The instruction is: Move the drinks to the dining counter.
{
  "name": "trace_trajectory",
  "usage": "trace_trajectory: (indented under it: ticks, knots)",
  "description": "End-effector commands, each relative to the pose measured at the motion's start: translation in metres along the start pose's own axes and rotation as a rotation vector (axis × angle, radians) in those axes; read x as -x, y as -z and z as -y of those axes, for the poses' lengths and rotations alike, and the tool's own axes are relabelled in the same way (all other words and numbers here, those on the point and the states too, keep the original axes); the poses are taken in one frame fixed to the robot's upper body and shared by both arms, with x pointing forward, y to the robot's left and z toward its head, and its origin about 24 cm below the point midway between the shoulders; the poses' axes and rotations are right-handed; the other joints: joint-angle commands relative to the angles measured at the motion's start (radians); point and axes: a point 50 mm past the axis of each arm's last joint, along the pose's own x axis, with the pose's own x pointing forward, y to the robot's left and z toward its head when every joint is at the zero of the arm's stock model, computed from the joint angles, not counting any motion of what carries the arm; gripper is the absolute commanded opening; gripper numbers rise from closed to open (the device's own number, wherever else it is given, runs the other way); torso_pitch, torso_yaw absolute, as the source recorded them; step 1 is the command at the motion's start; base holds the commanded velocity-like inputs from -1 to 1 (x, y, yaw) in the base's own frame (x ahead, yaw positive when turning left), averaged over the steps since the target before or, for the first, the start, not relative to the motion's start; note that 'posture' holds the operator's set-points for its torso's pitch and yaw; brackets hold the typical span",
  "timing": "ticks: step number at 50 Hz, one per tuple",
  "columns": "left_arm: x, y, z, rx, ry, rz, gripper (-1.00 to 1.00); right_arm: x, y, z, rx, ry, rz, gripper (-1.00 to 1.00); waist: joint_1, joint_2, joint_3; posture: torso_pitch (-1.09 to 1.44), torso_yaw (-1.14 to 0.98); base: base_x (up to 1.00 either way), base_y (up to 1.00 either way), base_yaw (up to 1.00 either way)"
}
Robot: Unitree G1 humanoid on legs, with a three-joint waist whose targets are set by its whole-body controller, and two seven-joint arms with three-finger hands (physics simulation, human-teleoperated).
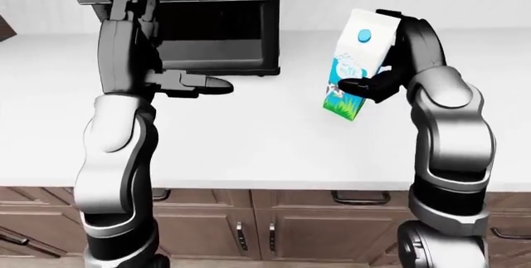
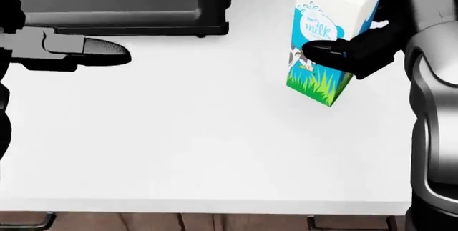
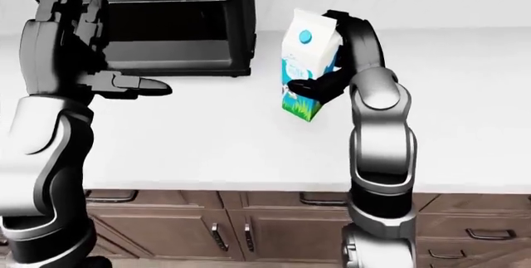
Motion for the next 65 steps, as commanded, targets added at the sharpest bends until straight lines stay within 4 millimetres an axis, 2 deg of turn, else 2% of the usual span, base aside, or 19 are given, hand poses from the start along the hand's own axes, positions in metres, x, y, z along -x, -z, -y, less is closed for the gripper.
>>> trace_trajectory:
  ticks: [1,5,15,17,19,20,22,27,32,33,34,44,47,48,50,53,59,61,65]
  knots:
    - [-0.0021,-0.0149,-0.0066,-0.012,-0.028,0.074,1.00,0.0030,-0.0258,0.0027,0.008,0.021,0.136,-1.00,0.008,-0.003,-0.022,0.00,0.00,0.00,0.00,0.00]
    - [-0.0027,-0.0150,-0.0061,-0.013,-0.029,0.076,1.00,0.0027,-0.0255,0.0003,0.015,0.009,0.144,-1.00,-0.006,0.036,-0.037,0.00,0.00,0.00,0.00,0.00]
    - [-0.0008,-0.0137,-0.0065,-0.016,-0.029,0.074,1.00,0.0068,-0.0272,0.0000,0.032,0.000,0.153,-1.00,0.018,0.008,-0.041,0.00,0.00,0.00,0.00,0.20]
    - [-0.0002,-0.0134,-0.0062,-0.017,-0.029,0.073,1.00,0.0081,-0.0267,-0.0003,0.028,-0.001,0.156,-1.00,0.021,-0.017,-0.041,0.00,0.00,0.00,0.00,0.92]
    - [0.0000,-0.0133,-0.0058,-0.017,-0.028,0.073,1.00,0.0091,-0.0272,0.0002,0.032,0.000,0.154,-1.00,0.023,-0.074,-0.038,0.00,0.00,0.00,0.00,0.94]
    - [0.0001,-0.0129,-0.0058,-0.017,-0.028,0.072,1.00,0.0096,-0.0283,0.0005,0.030,0.001,0.158,-1.00,0.025,-0.043,-0.030,0.00,0.00,0.00,0.00,0.95]
    - [0.0003,-0.0123,-0.0056,-0.017,-0.027,0.071,1.00,0.0096,-0.0279,0.0007,0.033,0.004,0.158,-1.00,0.034,-0.060,-0.029,0.00,0.00,0.00,0.00,0.95]
    - [0.0010,-0.0123,-0.0062,-0.017,-0.027,0.071,1.00,0.0101,-0.0274,0.0001,0.033,0.000,0.158,-1.00,0.035,-0.024,-0.020,0.00,0.00,0.00,0.00,0.95]
    - [0.0009,-0.0116,-0.0046,-0.020,-0.025,0.071,1.00,0.0113,-0.0271,0.0002,0.036,0.001,0.158,-1.00,0.029,0.052,-0.023,0.00,0.00,0.00,0.00,0.95]
    - [0.0009,-0.0113,-0.0044,-0.021,-0.025,0.070,1.00,0.0112,-0.0273,0.0000,0.034,0.000,0.160,-1.00,0.030,0.087,-0.036,0.00,0.00,0.00,0.00,0.95]
    - [0.0005,-0.0114,-0.0042,-0.022,-0.024,0.071,1.00,0.0108,-0.0268,-0.0002,0.036,-0.001,0.158,-1.00,0.030,0.089,-0.050,0.00,0.00,0.00,0.00,0.94]
    - [-0.0019,-0.0144,-0.0046,-0.021,-0.021,0.074,1.00,0.0073,-0.0291,-0.0027,0.035,-0.014,0.165,-1.00,0.035,-0.029,-0.010,0.00,0.00,0.00,0.00,0.94]
    - [-0.0025,-0.0144,-0.0043,-0.022,-0.021,0.075,1.00,0.0063,-0.0281,-0.0037,0.035,-0.018,0.164,-1.00,0.022,-0.118,-0.036,0.00,0.00,0.00,0.00,0.94]
    - [-0.0025,-0.0143,-0.0043,-0.021,-0.022,0.075,1.00,0.0061,-0.0280,-0.0039,0.035,-0.019,0.164,-1.00,0.025,-0.070,-0.018,0.00,0.00,0.00,0.00,0.95]
    - [-0.0020,-0.0134,-0.0042,-0.022,-0.022,0.073,1.00,0.0063,-0.0277,-0.0040,0.035,-0.020,0.165,-1.00,0.035,-0.085,-0.025,0.00,0.00,0.00,0.00,0.95]
    - [-0.0016,-0.0132,-0.0041,-0.023,-0.022,0.074,1.00,0.0068,-0.0268,-0.0044,0.035,-0.021,0.164,-1.00,0.037,-0.056,-0.029,0.00,0.00,0.00,0.00,0.95]
    - [-0.0008,-0.0114,-0.0044,-0.027,-0.023,0.070,1.00,0.0069,-0.0258,-0.0049,0.036,-0.025,0.164,-1.00,0.023,0.033,-0.022,0.00,0.00,0.00,0.00,0.95]
    - [-0.0003,-0.0107,-0.0039,-0.029,-0.021,0.070,1.00,0.0065,-0.0260,-0.0052,0.036,-0.025,0.165,-1.00,0.023,0.086,-0.035,0.00,0.00,0.00,0.00,0.95]
    - [0.0004,-0.0102,-0.0039,-0.029,-0.021,0.067,1.00,0.0072,-0.0251,-0.0053,0.035,-0.025,0.165,-1.00,0.047,0.066,-0.040,0.00,0.00,0.00,0.00,0.95]
